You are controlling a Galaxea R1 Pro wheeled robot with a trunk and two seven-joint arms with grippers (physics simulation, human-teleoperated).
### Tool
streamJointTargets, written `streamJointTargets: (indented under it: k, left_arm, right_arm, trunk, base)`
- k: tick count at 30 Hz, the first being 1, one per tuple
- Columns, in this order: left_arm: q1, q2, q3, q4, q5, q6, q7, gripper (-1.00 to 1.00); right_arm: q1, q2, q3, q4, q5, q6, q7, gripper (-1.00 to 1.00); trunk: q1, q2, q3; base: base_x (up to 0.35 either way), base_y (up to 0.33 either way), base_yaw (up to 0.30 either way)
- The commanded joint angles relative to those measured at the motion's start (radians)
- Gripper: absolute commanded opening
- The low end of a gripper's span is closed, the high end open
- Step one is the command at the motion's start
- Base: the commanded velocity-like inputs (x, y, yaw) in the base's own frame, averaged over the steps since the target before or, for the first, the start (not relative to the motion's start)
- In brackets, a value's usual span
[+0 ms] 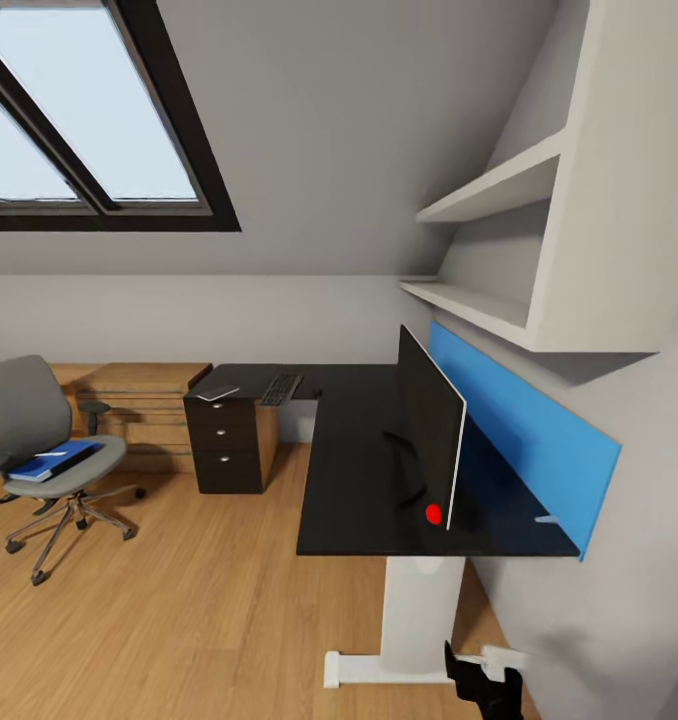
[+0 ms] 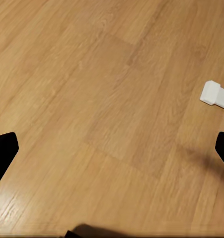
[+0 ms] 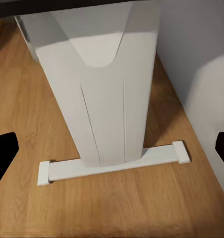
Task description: In the bedroom, organize the workspace by keeping the computer under the desk, ensuring the monitor is on the desk, placing the keyboard on the desk next to the monitor, placing the mouse on the desk next to the keyboard, moving the folder from the swivel chair onto the desk next to the mouse, stacking the notebook on top of the folder with the pen on top of the notebook, and positioning the swivel chair next to the desk.
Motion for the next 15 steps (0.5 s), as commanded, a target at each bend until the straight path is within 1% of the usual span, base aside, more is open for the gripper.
streamJointTargets:
  k: [1,3,5,6,7,10,15]
  left_arm:
    - [0.000,0.000,0.000,-0.002,0.006,0.001,0.001,1.00]
    - [0.000,-0.001,0.000,-0.002,0.006,0.003,0.000,1.00]
    - [0.000,-0.001,0.000,-0.002,0.005,0.009,-0.001,1.00]
    - [0.000,-0.001,0.000,-0.002,0.005,0.028,-0.001,1.00]
    - [0.000,-0.001,-0.001,-0.002,0.005,0.038,-0.001,1.00]
    - [0.000,0.001,-0.002,0.001,0.005,0.115,-0.003,1.00]
    - [0.000,0.002,-0.002,0.030,0.004,0.148,-0.009,1.00]
  right_arm:
    - [-0.001,-0.004,-0.008,0.057,0.007,-0.035,-0.005,1.00]
    - [-0.001,-0.021,-0.007,0.168,0.005,-0.090,-0.012,1.00]
    - [-0.001,-0.028,-0.007,0.232,0.006,-0.130,-0.014,1.00]
    - [-0.001,-0.032,-0.007,0.278,0.007,-0.173,-0.014,1.00]
    - [-0.001,-0.033,-0.007,0.289,0.008,-0.185,-0.014,1.00]
    - [-0.001,-0.037,-0.006,0.326,0.009,-0.226,-0.014,1.00]
    - [-0.001,-0.037,-0.004,0.335,0.010,-0.236,-0.012,1.00]
  trunk:
    - [-0.004,0.006,0.002]
    - [-0.011,0.020,0.008]
    - [-0.019,0.034,0.015]
    - [-0.023,0.041,0.018]
    - [-0.027,0.048,0.021]
    - [-0.038,0.069,0.030]
    - [-0.057,0.104,0.046]
  base:
    - [0.000,0.000,0.000]
    - [0.000,0.000,0.000]
    - [0.000,0.000,0.000]
    - [0.000,0.000,0.000]
    - [0.000,0.000,0.000]
    - [0.000,0.000,0.000]
    - [0.000,0.000,0.000]
